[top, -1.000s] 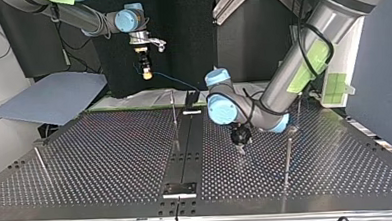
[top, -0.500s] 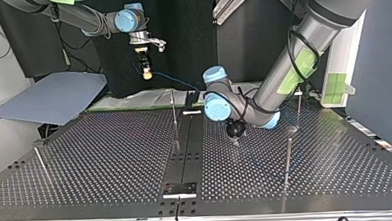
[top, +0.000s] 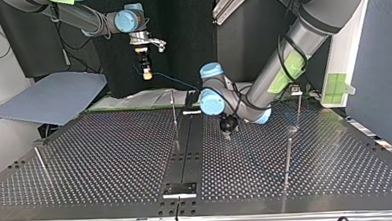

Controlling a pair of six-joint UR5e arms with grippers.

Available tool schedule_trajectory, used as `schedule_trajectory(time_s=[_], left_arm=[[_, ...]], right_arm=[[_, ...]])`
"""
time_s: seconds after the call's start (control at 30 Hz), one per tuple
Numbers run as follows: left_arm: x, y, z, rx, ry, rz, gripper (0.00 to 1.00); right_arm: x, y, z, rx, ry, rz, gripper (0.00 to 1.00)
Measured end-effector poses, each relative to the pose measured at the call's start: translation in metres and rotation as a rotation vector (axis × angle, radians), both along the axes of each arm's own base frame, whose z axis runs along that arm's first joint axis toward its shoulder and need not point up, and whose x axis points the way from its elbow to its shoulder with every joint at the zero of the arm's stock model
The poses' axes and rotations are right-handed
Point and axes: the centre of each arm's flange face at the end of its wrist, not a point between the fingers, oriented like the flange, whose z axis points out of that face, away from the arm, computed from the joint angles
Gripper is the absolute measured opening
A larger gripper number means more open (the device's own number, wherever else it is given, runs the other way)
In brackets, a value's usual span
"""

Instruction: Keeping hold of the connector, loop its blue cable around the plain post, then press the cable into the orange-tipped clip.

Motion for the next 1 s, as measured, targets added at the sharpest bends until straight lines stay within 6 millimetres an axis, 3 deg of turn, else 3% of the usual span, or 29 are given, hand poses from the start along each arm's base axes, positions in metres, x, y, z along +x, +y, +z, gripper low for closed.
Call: schedule_trajectory(time_s=[0.47, 0.67, 1.0], left_arm=[[-0.012, -0.022, -0.027, 0.013, 0.026, -0.037, 0.98], [-0.018, -0.027, -0.056, 0.042, 0.064, -0.034, 0.98], [-0.02, -0.032, -0.087, 0.065, 0.09, -0.043, 0.98]], right_arm=[[0.001, 0.0, 0.001, -0.002, 0.001, 0.001, 0.0], [0.001, 0.001, 0.001, -0.001, 0.001, 0.004, 0.0], [0.003, 0.002, 0.001, -0.003, -0.001, 0.006, 0.0]])
